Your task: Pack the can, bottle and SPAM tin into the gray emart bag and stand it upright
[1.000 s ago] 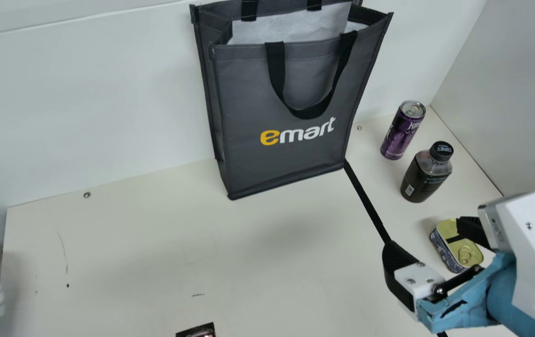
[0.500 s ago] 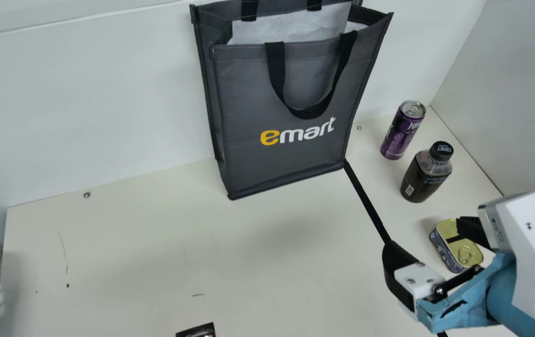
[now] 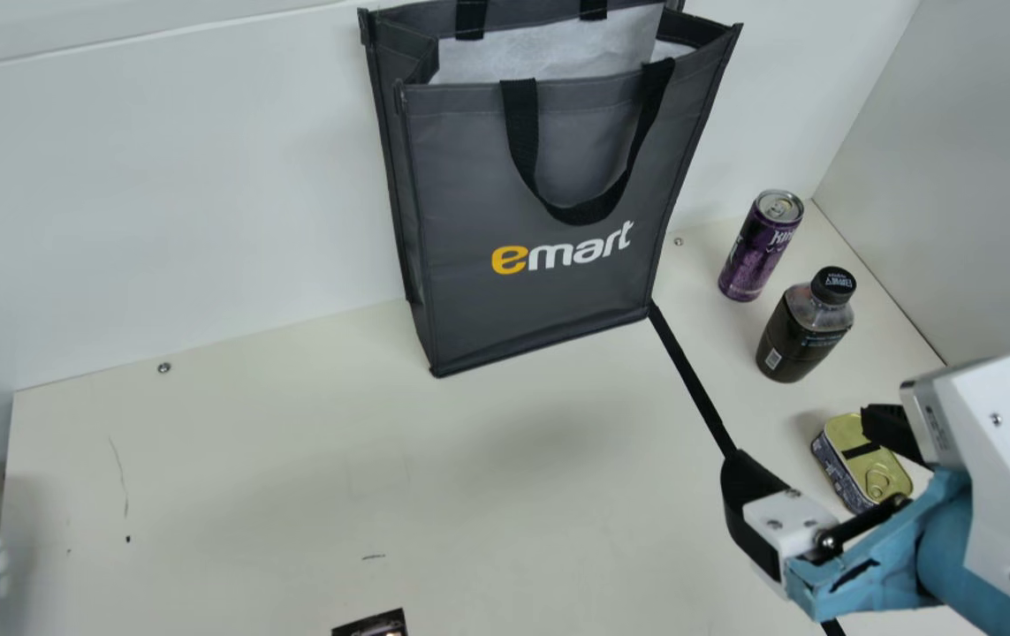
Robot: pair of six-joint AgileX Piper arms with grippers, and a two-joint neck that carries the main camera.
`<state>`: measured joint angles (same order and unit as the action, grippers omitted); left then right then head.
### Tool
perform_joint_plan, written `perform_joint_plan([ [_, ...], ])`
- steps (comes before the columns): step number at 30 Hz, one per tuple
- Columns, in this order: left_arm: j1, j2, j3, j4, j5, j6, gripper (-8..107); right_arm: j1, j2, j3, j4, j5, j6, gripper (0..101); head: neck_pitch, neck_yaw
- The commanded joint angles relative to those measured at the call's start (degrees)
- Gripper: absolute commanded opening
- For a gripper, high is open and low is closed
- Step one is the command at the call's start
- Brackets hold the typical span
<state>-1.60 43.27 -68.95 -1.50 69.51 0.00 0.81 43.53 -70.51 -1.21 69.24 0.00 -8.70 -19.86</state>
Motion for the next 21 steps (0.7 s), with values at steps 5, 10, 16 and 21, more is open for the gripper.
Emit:
perform_joint_plan([
  [5,0.0,0.0,0.0,0.0,0.0,0.0,90,0.3,1.6,-1.6,-0.2,-0.5,-1.0,95,-1.3,-0.1],
  [10,0.0,0.0,0.0,0.0,0.0,0.0,90,0.2,3.4,-3.2,-0.2,-1.1,-2.1,95,-1.3,-0.1],
  [16,0.0,0.0,0.0,0.0,0.0,0.0,90,0.2,5.9,-5.5,-0.2,-1.7,-3.6,95,-1.3,-0.1],
  [21,0.0,0.0,0.0,0.0,0.0,0.0,90,0.3,8.2,-8.0,-0.5,-2.0,-5.0,95,-1.3,-0.1],
])
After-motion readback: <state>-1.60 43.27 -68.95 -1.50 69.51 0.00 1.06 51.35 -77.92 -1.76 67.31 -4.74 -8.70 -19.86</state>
